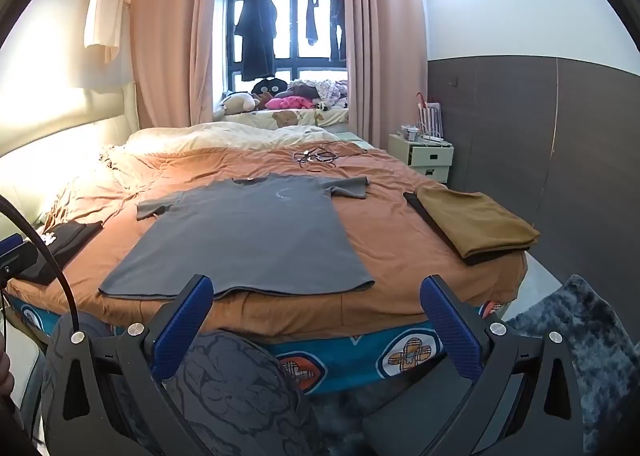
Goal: Fold small clothes
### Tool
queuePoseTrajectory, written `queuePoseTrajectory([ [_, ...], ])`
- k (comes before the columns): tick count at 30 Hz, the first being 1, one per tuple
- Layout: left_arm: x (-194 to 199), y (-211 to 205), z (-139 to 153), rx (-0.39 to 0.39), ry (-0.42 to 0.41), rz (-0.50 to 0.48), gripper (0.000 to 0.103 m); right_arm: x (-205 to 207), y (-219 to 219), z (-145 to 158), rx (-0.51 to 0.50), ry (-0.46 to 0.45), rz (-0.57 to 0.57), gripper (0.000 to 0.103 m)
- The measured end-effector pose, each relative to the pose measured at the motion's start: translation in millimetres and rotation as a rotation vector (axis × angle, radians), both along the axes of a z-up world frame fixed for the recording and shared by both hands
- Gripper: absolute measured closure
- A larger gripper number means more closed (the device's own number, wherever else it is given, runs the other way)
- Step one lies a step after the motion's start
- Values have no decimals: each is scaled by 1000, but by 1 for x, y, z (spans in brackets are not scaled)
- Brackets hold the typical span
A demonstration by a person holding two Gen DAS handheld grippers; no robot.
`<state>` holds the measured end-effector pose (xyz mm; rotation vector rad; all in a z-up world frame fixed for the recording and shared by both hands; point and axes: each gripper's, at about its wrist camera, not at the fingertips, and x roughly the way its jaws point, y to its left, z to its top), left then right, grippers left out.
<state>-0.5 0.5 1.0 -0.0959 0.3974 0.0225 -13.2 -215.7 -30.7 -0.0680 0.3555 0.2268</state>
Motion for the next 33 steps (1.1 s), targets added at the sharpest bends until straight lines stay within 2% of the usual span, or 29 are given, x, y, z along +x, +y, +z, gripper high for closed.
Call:
queuePoseTrajectory([
  [8, -4, -11, 2, 17, 0, -12, 0, -2, 0, 2, -18, -10, -1, 0],
  [15, -7, -3, 0, -9, -6, -27, 0, -3, 2, 0, -25, -5, -4, 0],
  [33, -17, -2, 4, -6, -24, -28, 0, -6, -3, -1, -9, -6, -6, 0],
])
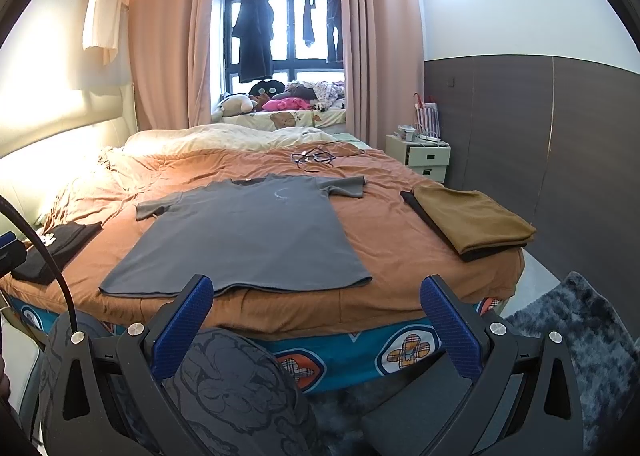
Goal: Fold small clothes
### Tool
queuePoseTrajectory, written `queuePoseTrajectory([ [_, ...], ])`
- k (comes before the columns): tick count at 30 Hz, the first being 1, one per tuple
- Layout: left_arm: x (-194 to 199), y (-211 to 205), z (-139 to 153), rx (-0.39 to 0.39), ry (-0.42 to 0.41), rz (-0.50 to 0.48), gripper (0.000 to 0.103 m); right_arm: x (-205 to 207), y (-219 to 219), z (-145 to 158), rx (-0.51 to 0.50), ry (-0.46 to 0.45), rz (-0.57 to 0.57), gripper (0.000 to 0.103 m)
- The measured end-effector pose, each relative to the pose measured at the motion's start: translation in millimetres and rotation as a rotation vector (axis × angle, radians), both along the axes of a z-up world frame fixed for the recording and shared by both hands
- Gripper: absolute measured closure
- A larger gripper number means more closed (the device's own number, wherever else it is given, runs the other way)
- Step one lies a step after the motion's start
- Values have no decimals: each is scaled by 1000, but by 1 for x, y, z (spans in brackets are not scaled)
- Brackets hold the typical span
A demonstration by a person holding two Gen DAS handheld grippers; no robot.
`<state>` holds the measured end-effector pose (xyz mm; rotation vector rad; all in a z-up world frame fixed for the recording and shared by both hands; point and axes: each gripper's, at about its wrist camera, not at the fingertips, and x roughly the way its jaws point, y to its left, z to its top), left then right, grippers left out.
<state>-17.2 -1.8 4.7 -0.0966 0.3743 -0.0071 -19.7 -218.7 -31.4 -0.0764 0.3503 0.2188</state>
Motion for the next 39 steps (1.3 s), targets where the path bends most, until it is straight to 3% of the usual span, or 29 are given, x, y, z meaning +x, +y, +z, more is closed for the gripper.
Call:
queuePoseTrajectory([
  [39, -17, 4, -5, -2, -20, 15, 0, -10, -4, -1, -3, -10, 3, 0],
])
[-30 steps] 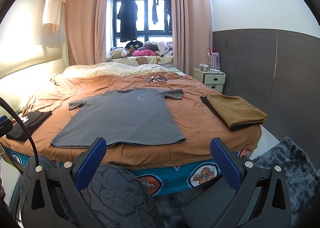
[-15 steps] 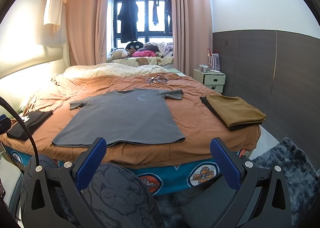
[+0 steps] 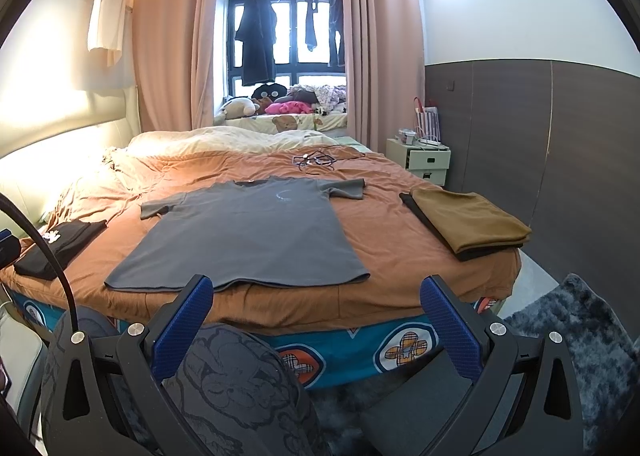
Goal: Fold small clothes
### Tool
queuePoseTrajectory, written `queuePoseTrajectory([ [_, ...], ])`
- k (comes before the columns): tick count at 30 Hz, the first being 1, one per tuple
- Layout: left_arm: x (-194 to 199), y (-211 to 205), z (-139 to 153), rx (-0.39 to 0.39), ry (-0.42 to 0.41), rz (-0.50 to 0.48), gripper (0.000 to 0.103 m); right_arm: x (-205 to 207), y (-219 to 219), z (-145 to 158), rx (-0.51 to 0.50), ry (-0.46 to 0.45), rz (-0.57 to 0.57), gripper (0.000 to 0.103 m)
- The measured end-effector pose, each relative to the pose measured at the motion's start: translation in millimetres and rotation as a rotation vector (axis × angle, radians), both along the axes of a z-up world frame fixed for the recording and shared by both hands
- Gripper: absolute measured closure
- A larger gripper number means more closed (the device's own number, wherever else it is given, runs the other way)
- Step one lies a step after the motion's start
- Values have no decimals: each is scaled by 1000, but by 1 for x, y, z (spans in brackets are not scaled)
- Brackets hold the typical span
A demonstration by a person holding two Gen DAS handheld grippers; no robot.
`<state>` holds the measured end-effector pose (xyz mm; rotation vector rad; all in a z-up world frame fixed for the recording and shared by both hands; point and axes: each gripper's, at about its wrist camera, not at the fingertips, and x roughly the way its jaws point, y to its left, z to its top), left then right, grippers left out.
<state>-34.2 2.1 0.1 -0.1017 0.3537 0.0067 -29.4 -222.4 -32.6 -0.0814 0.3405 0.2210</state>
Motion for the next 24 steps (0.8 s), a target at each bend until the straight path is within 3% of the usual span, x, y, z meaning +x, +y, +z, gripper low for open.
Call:
queuePoseTrajectory([
  [15, 4, 10, -3, -25, 15, -3, 0, 8, 3, 3, -15, 0, -1, 0],
  [24, 43, 35, -1, -25, 33, 38, 0, 60, 16, 2, -15, 17, 25, 0],
])
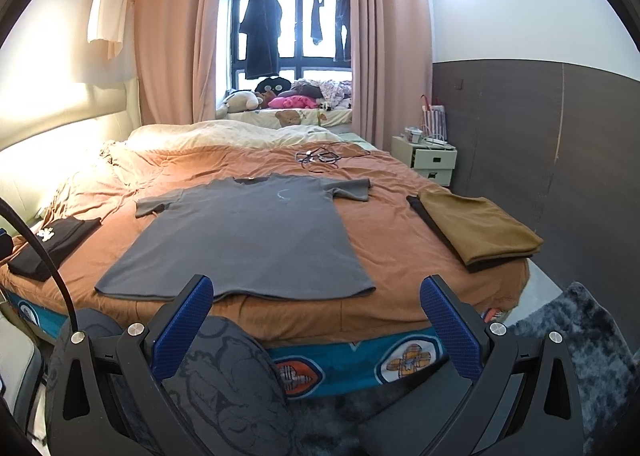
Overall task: Fold small clothes
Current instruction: 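Move the left tool toward the grey T-shirt's sleeve and side hem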
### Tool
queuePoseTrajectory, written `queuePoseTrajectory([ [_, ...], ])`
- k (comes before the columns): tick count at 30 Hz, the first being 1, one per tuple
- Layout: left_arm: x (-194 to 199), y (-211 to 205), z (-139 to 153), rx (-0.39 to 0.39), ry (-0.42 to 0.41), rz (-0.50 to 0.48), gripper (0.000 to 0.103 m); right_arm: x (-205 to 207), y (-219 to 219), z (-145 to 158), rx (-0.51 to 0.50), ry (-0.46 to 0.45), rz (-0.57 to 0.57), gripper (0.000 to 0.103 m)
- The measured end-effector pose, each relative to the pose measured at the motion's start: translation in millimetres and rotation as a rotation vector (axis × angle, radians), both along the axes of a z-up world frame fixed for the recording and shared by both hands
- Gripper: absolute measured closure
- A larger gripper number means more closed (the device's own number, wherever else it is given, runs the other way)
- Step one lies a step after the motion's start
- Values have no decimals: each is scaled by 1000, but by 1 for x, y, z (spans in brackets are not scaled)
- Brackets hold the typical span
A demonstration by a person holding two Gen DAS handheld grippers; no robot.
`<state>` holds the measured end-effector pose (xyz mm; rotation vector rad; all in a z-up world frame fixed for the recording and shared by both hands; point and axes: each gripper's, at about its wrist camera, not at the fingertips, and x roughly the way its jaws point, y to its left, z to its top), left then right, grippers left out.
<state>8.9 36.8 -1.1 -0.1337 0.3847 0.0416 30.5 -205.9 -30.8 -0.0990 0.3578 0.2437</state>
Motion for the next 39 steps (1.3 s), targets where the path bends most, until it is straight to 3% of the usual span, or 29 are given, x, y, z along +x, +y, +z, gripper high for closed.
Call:
queuePoseTrajectory([
  [24, 144, 116, 18, -21, 89, 96, 0, 163, 58, 24, 44, 63, 76, 0],
  [34, 206, 177, 19, -65, 130, 131, 3, 243, 104, 37, 72, 165, 105, 0],
  [39, 234, 210, 19, -87, 156, 152, 11, 283, 127, 42, 91, 212, 120, 0],
])
